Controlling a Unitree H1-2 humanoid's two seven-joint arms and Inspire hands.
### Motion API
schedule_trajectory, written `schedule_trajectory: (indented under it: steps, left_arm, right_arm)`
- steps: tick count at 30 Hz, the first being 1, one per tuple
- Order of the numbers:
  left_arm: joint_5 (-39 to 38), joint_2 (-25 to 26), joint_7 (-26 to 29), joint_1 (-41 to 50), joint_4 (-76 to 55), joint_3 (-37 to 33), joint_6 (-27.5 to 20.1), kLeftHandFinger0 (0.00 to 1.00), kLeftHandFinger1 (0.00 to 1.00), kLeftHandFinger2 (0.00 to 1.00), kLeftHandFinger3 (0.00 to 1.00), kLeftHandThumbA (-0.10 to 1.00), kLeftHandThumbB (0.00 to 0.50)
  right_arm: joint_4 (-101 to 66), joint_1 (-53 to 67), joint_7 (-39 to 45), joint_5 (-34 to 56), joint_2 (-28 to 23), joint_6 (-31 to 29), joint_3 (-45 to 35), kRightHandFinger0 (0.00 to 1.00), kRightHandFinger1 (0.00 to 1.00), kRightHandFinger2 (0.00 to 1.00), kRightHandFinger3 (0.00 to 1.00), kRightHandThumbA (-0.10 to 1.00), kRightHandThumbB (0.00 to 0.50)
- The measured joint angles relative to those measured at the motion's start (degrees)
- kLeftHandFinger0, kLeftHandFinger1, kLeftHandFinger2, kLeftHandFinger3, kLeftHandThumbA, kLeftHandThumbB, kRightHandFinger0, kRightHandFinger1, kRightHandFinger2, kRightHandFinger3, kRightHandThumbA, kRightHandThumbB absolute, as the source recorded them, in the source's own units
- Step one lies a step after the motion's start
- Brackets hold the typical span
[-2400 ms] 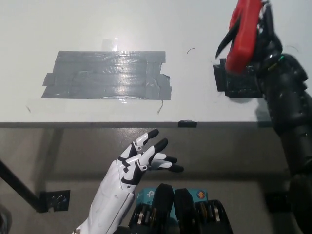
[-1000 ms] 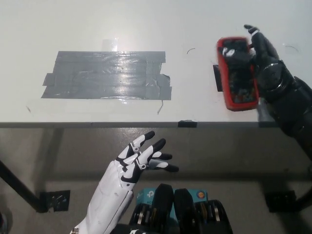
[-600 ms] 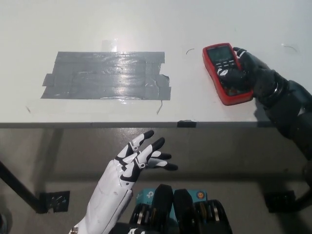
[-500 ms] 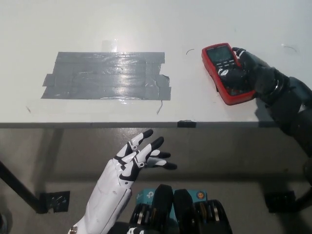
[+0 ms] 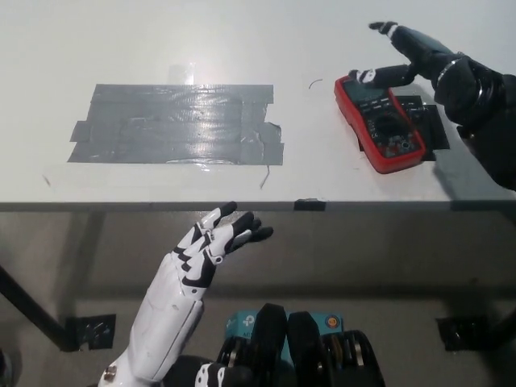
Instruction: The robot first picks the multimeter with right hand and then unfolds the black stand on the back of it using left hand
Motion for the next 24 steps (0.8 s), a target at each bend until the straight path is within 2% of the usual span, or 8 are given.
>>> schedule_trajectory:
  steps: [3, 6, 7, 8, 9, 13, 17, 24]
  left_arm:
    - [0.05, -0.06, -0.09, 0.2, 0.05, 0.28, 0.0, 1.0, 1.0, 1.0, 1.0, 1.0, 0.342]
    - [0.03, -0.08, -0.3, 0.17, 0.34, 0.6, 0.01, 1.0, 1.0, 1.0, 1.0, 1.0, 0.32]
    - [0.02, -0.08, -0.34, 0.06, 0.66, 0.66, 0.01, 1.0, 1.0, 1.0, 1.0, 1.0, 0.241]
    - [0.0, -0.07, -0.35, -0.06, 1.15, 0.78, 0.02, 1.0, 1.0, 1.0, 1.0, 1.0, 0.332]
    - [-0.02, -0.07, -0.36, -0.15, 1.63, 0.88, 0.02, 1.0, 1.0, 1.0, 1.0, 1.0, 0.34]
    - [-0.16, -0.01, -0.41, -1.03, 4.57, 1.66, 0.1, 1.0, 1.0, 1.0, 1.0, 1.0, 0.308]
    - [-0.64, 0.29, -0.47, -1.9, 7.95, 2.87, 0.35, 1.0, 1.0, 1.0, 1.0, 1.0, 0.241]
    - [-2.38, 0.93, -0.67, -2.75, 14.89, 5.08, 0.78, 1.0, 1.0, 1.0, 1.0, 1.0, 0.259]
  right_arm:
    - [-7.08, 2.39, 0.28, -0.07, -0.86, 1.14, -2.09, 1.0, 1.0, 1.0, 1.0, 0.76, 0.399]
    - [-14.08, 5.2, 0.51, -0.07, -1.67, 2.28, -3.95, 1.0, 1.0, 1.0, 1.0, 0.84, 0.391]
    - [-16.21, 6.29, 0.54, -0.06, -1.88, 2.63, -4.54, 1.0, 1.0, 1.0, 1.0, 0.96, 0.478]
    - [-18.62, 7.61, 0.57, -0.04, -2.05, 2.94, -5.29, 1.0, 1.0, 1.0, 1.0, 0.84, 0.345]
    - [-20.15, 8.48, 0.59, 0.0, -2.14, 3.13, -5.74, 1.0, 1.0, 1.0, 1.0, 0.81, 0.337]
    - [-29.65, 15.16, 0.6, 0.34, -2.26, 3.99, -8.53, 1.0, 1.0, 1.0, 1.0, 0.83, 0.388]
    - [-37.98, 22.36, 0.6, 0.63, -2.23, 4.51, -10.4, 1.0, 1.0, 1.0, 1.0, 0.79, 0.348]
    - [-52.29, 36.72, 0.47, 1.32, -1.39, 4.76, -13.01, 1.0, 1.0, 1.0, 1.0, 0.72, 0.328]
